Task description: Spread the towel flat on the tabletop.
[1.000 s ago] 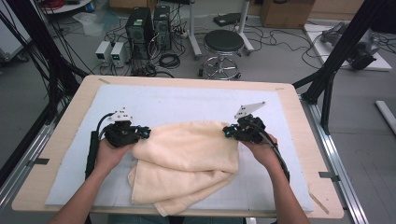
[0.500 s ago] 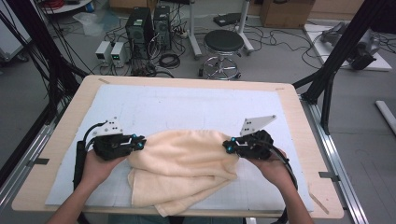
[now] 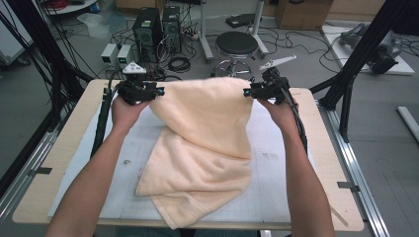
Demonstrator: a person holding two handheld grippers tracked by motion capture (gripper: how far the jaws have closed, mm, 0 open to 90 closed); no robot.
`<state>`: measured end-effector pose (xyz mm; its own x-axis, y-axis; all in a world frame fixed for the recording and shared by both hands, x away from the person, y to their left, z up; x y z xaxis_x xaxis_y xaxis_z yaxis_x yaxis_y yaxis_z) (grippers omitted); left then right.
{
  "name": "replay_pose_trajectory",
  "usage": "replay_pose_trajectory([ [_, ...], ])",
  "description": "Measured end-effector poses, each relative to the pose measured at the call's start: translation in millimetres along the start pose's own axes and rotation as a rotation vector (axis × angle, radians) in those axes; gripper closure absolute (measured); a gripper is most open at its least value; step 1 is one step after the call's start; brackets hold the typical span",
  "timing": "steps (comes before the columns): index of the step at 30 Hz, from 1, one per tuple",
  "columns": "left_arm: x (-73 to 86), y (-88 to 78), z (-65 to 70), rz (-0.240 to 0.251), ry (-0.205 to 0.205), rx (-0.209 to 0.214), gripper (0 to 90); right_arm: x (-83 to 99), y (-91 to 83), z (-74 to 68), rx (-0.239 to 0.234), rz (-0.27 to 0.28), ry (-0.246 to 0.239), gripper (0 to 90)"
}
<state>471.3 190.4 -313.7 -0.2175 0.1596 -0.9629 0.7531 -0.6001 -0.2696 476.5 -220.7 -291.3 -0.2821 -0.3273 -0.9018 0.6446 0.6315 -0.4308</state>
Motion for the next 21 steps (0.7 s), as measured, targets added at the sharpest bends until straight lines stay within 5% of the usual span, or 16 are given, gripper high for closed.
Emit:
replay_pose_trajectory([
  [4, 32.1, -7.2, 2.6, -0.046, -0.006, 0.053, 56.7, 19.5, 5.4, -29.9, -0.079, -0.014, -0.072, 57.4],
  [7, 60.2, -21.8, 12.6, -0.051, -0.016, 0.094, 55.7, 41.1, 2.0, -46.3, -0.117, -0.041, -0.084, 57.1],
  [21, 143.8, -93.9, 77.2, -0.123, 0.029, 0.347, 47.2, 121.6, -51.9, -109.8, -0.287, -0.049, -0.118, 48.4],
])
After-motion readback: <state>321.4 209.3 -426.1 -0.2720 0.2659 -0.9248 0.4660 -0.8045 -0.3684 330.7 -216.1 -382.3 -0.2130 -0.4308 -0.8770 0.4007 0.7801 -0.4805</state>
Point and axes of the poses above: each handheld gripper's, and its own axes: y roughly forward along the jaws, x roughly out of its underside, z roughly to its right, the point moved 1 cm from there along y, roughly forward along the jaws, and after that the axes turned 13 degrees about z, right-handed, at the moved point
